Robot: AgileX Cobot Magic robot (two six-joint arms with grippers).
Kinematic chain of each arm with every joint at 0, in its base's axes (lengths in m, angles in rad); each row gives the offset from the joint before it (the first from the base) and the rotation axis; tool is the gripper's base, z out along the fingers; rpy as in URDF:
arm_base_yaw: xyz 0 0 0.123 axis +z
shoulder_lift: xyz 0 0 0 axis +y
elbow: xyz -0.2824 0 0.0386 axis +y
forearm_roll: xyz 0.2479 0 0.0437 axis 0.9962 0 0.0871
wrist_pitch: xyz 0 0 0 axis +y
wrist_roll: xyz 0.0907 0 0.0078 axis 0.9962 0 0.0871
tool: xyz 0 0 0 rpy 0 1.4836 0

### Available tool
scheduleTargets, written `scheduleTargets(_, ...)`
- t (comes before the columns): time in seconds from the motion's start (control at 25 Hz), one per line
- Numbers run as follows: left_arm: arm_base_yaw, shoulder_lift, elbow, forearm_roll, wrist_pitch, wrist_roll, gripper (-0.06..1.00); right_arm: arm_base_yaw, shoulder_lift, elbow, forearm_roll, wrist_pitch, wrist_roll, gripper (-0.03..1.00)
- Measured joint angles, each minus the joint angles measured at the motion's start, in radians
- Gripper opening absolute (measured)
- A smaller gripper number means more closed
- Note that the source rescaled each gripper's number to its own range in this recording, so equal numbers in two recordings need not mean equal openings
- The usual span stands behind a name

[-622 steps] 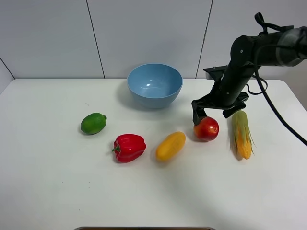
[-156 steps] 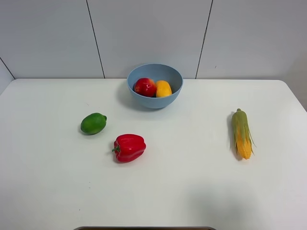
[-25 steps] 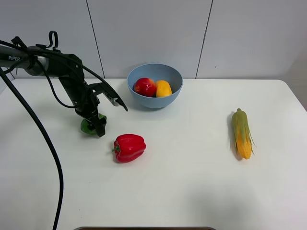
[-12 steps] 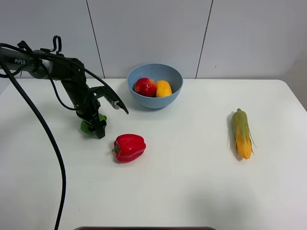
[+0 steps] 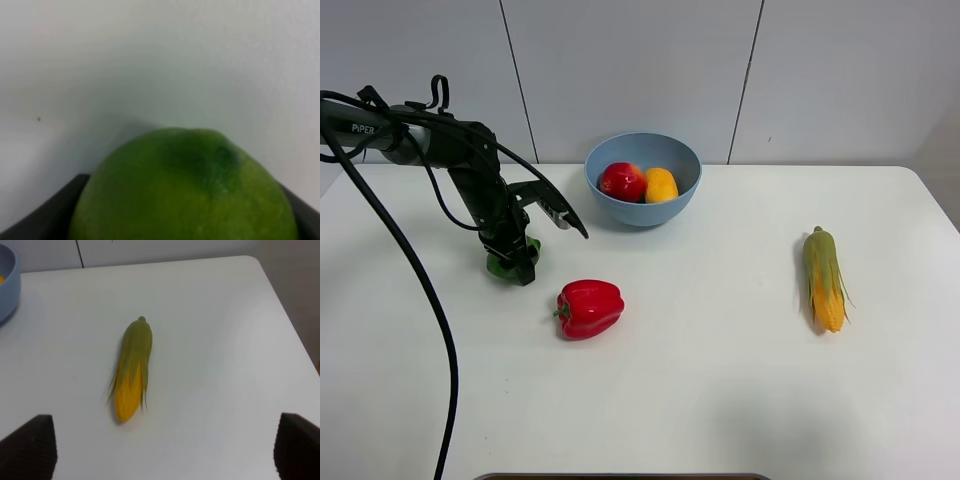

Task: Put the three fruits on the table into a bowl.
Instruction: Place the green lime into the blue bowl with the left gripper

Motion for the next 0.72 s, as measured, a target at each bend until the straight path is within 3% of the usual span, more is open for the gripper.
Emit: scheduleTargets(0.72, 0.0, -0.002, -0.001, 0.0, 0.019, 0.0, 0.0, 0.0, 0.0, 0.0, 0.0, 0.0, 0.0, 0.63)
